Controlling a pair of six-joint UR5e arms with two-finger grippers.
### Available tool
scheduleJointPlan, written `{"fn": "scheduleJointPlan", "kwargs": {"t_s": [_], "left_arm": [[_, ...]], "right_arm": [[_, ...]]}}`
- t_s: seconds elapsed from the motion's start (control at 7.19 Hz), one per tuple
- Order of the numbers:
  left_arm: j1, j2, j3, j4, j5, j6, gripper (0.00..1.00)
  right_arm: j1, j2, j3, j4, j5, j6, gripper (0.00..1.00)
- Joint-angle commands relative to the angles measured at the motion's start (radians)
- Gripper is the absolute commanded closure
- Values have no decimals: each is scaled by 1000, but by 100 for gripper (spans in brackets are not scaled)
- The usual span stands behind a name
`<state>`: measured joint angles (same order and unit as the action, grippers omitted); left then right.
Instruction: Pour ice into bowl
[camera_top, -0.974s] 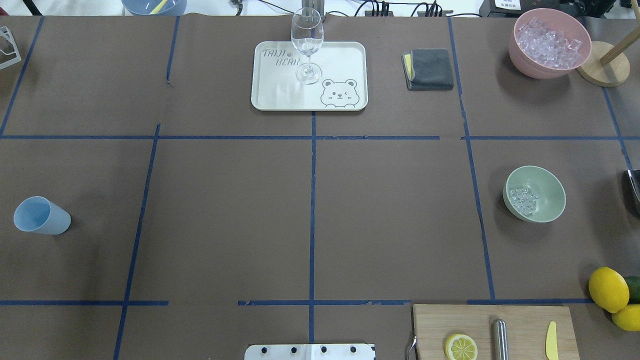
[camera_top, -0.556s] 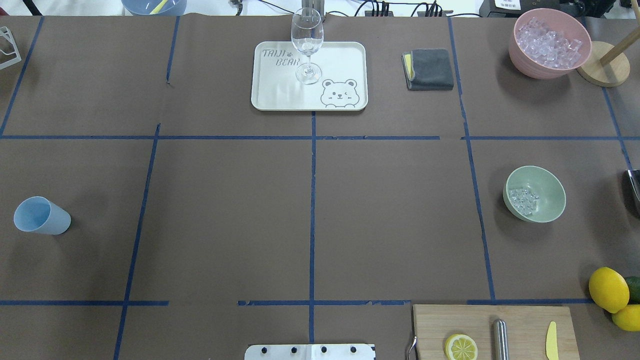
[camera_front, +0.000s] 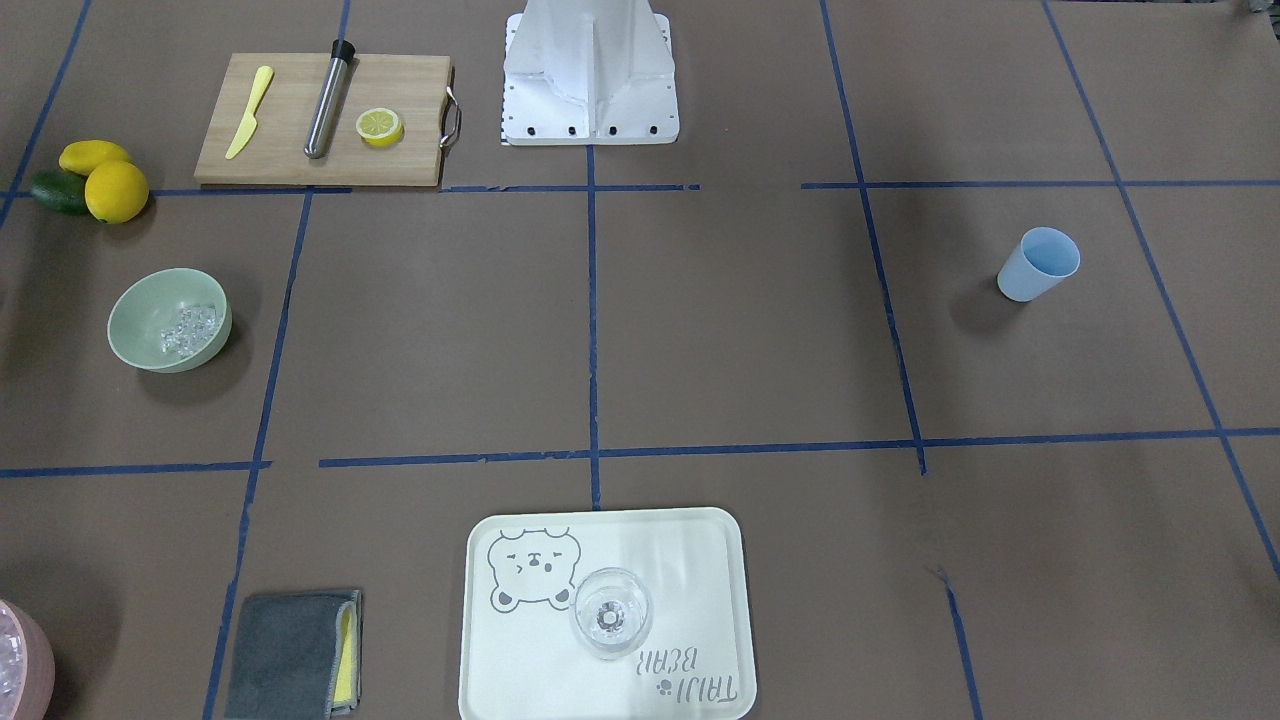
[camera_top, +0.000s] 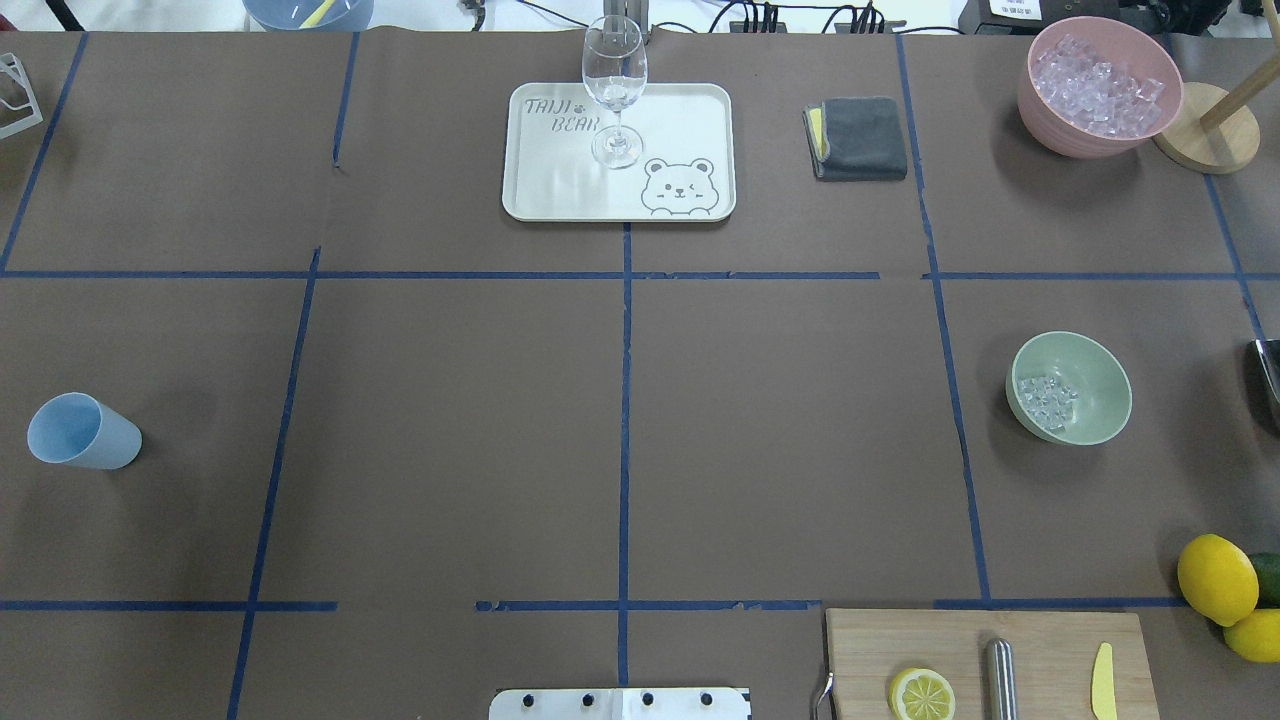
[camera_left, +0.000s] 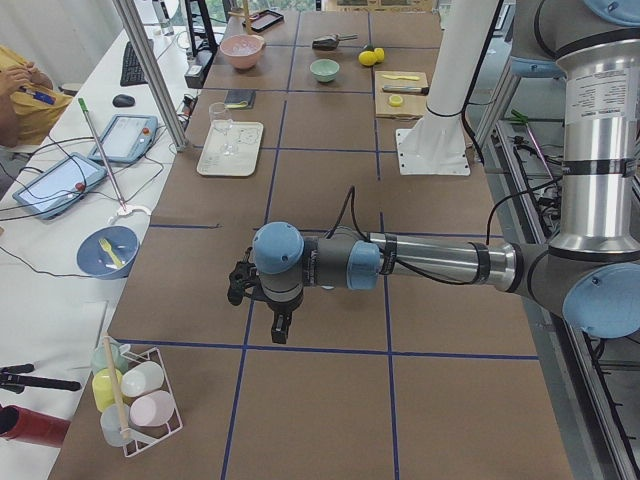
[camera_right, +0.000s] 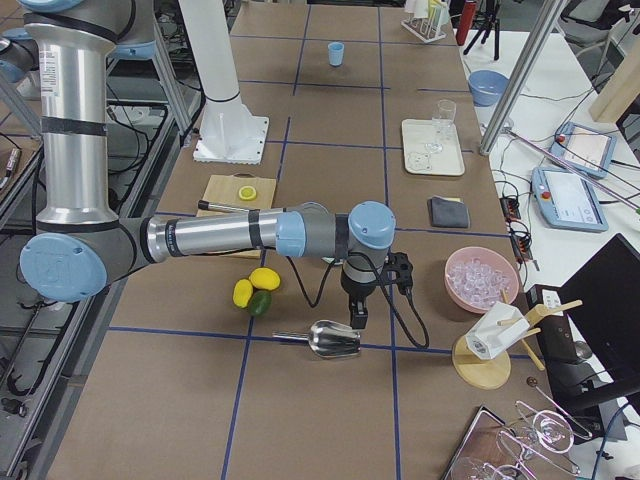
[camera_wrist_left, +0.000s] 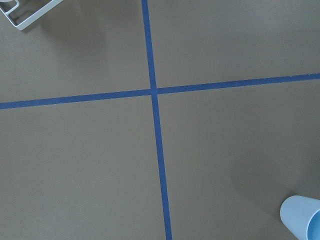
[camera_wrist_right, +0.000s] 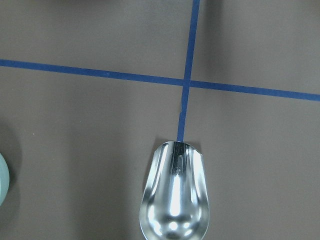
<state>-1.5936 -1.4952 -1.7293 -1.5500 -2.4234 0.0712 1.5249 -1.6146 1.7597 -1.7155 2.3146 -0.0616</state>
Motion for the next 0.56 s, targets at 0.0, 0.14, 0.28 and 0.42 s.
{"fn": "scheduleJointPlan", "kwargs": {"t_s": [0.0,0.14,0.28,0.42], "left_arm": [[-6,-20,4,-1,35,-1,0],[-6,-42,11,1,47,1,0],[-3,-45,11,1,61,-1,0],[-3,-74,17,1,79,-1,0]], "right_arm": [[-3,-5,-6,-1,37,0,0],[-3,-7,0,-1,43,0,0],[-3,-7,-3,-1,51,0,0],[-3,-5,-5,-1,48,2,0]]}}
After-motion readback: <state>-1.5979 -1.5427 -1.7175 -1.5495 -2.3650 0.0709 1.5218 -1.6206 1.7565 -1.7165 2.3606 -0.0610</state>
